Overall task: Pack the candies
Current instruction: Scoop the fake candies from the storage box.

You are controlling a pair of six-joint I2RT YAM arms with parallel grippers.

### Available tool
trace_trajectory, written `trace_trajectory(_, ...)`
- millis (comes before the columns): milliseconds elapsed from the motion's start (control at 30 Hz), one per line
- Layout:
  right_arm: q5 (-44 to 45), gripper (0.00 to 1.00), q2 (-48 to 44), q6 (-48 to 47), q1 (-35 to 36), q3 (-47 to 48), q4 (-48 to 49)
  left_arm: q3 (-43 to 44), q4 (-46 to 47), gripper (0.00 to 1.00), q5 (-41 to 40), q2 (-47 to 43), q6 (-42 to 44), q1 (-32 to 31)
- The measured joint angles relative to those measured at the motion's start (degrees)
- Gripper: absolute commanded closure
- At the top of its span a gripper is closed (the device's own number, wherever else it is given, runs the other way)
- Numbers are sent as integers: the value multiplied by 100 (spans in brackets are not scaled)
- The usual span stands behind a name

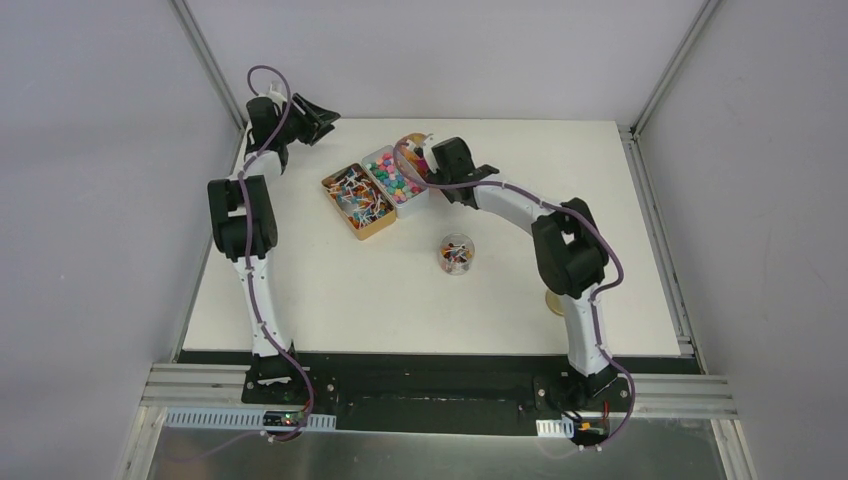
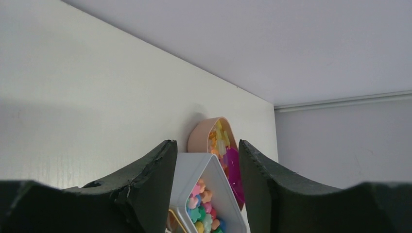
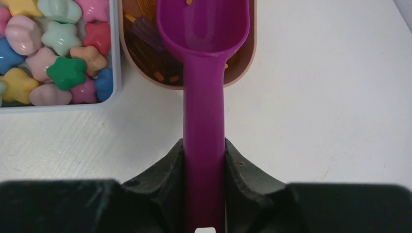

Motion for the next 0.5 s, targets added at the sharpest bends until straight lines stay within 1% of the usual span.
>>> trace_trajectory(233, -376, 100, -227, 208, -142, -647, 778, 0, -470, 49, 2, -317, 413, 13)
trace_trajectory(367, -573, 100, -367, 345, -208, -1025, 1224, -35, -776, 46, 0, -520, 662, 13)
trace_trajectory(500, -651, 100, -514, 437, -234, -1270, 1449, -151, -1191, 44, -13, -837, 1069, 13)
